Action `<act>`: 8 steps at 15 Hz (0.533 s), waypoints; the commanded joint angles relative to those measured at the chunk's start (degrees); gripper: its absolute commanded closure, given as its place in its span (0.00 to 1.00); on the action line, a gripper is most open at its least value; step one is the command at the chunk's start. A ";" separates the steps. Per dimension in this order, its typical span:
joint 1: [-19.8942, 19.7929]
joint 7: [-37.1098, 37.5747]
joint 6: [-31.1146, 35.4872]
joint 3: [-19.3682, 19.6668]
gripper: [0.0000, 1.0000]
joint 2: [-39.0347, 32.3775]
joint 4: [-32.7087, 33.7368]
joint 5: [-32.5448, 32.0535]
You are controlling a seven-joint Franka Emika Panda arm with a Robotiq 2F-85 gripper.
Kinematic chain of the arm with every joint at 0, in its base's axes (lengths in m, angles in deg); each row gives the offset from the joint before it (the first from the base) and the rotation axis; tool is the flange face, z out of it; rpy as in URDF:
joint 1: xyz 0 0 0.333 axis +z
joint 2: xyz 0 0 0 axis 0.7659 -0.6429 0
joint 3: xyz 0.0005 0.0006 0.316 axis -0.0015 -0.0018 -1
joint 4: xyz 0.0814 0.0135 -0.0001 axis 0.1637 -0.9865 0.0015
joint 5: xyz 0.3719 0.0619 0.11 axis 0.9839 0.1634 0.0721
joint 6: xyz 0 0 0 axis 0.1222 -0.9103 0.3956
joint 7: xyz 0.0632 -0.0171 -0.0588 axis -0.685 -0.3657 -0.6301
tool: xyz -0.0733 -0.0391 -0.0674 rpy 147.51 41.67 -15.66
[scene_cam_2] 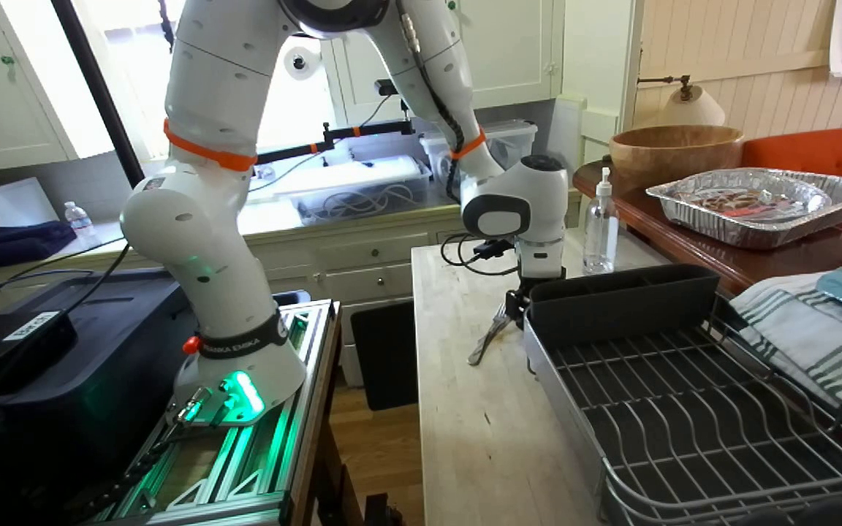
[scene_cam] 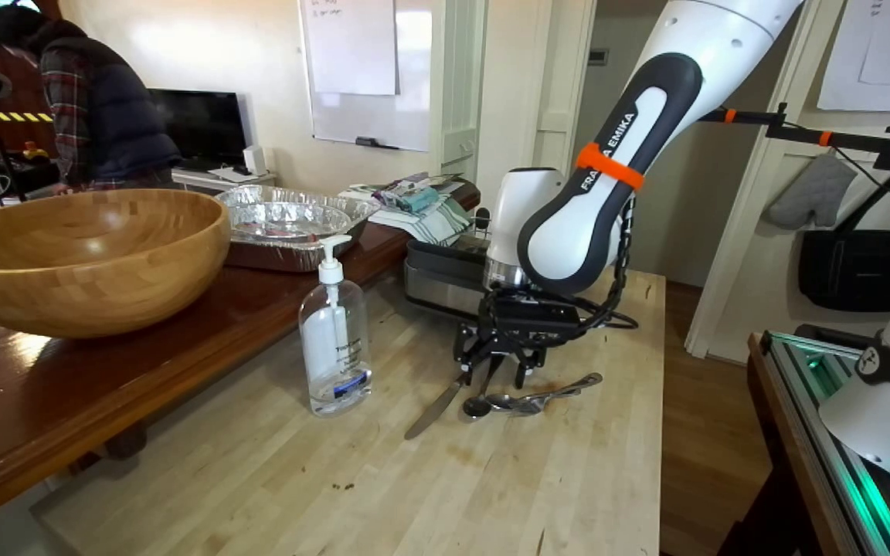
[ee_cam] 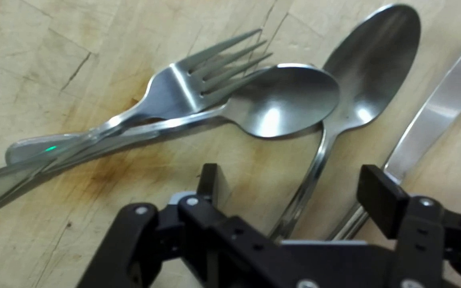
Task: Move the spoon next to the knife to the grey object on the plate rack
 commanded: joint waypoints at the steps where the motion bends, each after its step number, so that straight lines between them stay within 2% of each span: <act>1: 0.23 -0.92 -0.80 0.51 0.22 -1.06 0.91 0.33; 2: 0.25 -0.92 -0.82 0.51 0.21 -1.06 0.92 0.30; 4: 0.23 -0.96 -1.02 0.57 0.29 -1.05 0.93 0.27; 5: 0.20 -1.01 -1.03 0.54 0.46 -1.10 0.95 0.28; 8: 0.24 -1.04 -1.08 0.65 0.70 -1.00 1.12 0.22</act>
